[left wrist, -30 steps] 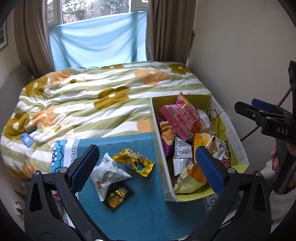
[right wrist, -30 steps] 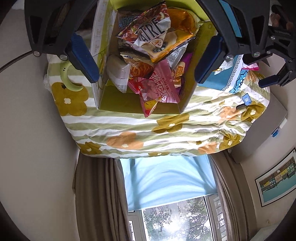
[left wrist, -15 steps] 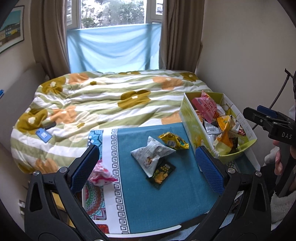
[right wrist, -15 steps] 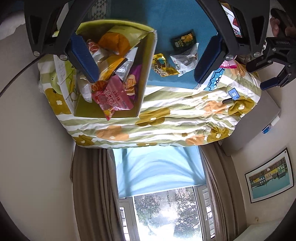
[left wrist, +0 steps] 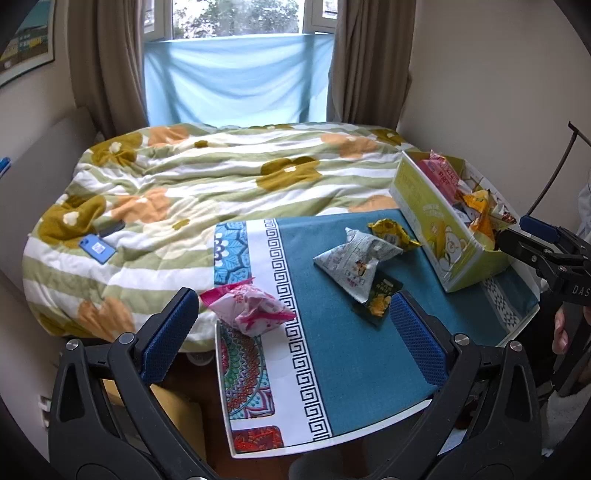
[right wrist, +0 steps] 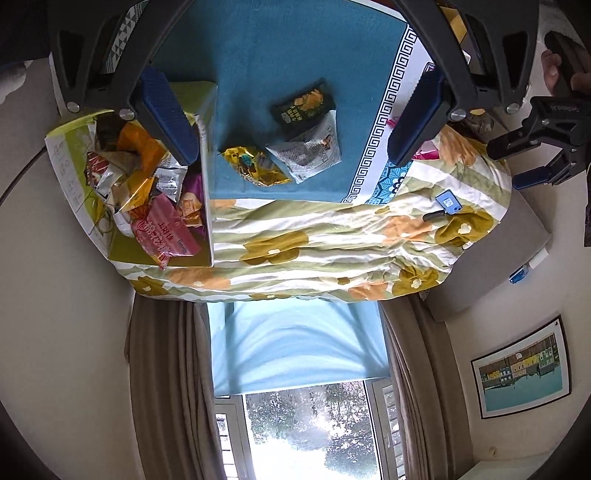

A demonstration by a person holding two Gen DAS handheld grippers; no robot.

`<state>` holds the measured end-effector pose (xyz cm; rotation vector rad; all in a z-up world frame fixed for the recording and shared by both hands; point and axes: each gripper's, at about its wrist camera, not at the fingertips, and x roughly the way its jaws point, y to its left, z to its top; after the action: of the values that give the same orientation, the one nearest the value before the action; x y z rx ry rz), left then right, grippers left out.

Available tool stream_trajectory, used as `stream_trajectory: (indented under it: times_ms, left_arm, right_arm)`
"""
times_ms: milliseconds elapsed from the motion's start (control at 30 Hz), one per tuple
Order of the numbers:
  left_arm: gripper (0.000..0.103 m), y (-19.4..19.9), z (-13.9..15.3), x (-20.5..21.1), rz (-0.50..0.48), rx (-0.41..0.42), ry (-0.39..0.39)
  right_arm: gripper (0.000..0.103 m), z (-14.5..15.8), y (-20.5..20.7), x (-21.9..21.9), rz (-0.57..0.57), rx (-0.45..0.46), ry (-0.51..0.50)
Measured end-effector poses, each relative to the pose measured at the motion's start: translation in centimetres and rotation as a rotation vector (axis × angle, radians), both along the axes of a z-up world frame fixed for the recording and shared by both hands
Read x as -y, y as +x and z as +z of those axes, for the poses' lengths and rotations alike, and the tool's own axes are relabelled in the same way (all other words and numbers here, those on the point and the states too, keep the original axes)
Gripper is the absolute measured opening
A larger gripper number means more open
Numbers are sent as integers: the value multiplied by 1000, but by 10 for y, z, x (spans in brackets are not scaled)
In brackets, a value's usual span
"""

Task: Organize snacks
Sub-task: 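Withdraw both tools from the box toward the last snacks on the table, then grasp the second pink candy bag with the left tool while the right tool grasps the dark green biscuit pack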

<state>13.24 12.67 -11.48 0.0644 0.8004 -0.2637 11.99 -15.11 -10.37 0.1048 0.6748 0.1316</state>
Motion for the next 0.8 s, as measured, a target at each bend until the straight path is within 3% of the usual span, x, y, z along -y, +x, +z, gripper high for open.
stream_trajectory:
  times_ms: [367,533,800]
  left_arm:
    - [102,58,-85,-26,80,-90,15]
    - [102,89,-118,-20,125,-131,6]
    - [102,121,-165,-10,201,-194,60]
  right_arm:
    - [102,-81,14,-32,29,-153,-10]
    - [102,-129,33,-41,-1,-221,-19]
    - [102,-187,64,-64,-24,-310,-71]
